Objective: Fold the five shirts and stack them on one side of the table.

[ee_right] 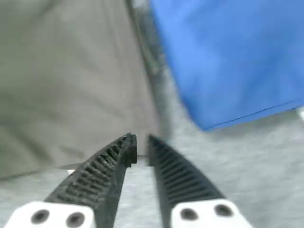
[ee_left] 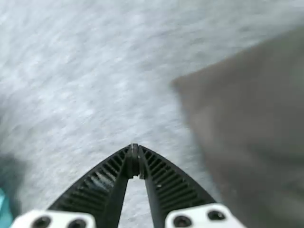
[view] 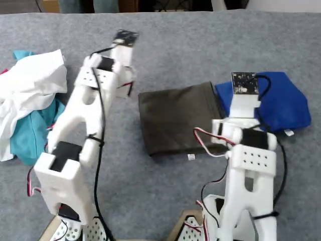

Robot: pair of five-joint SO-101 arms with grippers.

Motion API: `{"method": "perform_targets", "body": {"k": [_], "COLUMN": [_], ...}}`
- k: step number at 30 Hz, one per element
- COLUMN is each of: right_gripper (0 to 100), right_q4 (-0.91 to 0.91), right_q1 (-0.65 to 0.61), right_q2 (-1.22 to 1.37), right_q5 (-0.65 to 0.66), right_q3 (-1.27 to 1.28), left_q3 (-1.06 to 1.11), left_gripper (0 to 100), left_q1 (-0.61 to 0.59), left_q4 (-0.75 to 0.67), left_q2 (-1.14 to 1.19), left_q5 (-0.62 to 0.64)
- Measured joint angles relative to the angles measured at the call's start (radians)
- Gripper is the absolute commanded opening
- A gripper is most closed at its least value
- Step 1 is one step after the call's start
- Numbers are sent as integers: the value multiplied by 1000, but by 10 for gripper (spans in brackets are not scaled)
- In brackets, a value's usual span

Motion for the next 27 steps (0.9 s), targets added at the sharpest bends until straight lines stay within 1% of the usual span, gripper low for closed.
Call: {"method": "perform_targets", "body": {"k": [2, 4, 6, 9, 15, 18, 23, 25, 27], "right_gripper": [299, 335, 337, 337, 337, 337, 336, 336, 336], "right_q4": [-5, -37, -75, -120, -166, -245, -393, -410, -385], "right_q1": [-26, -49, -64, -78, -80, -77, -77, -78, -80], "right_q2": [32, 60, 89, 149, 336, 436, 609, 654, 684], "right_q5": [-112, -218, -295, -368, -453, -485, -489, -494, -496], "right_q3": [0, 0, 0, -2, -2, -2, -3, -20, -60], "left_q3": [46, 92, 141, 186, 195, 195, 195, 195, 195], "left_gripper": [30, 30, 30, 30, 30, 30, 30, 30, 30], "left_q1": [-41, -68, -80, -84, -86, -86, -86, -94, -107], "left_q4": [0, -11, -15, -17, -17, -17, -17, -17, -23], "left_q2": [0, 0, 0, 0, 0, 0, 0, 0, 0], "left_q5": [0, -17, -44, -64, -64, -64, -64, -64, -60]}}
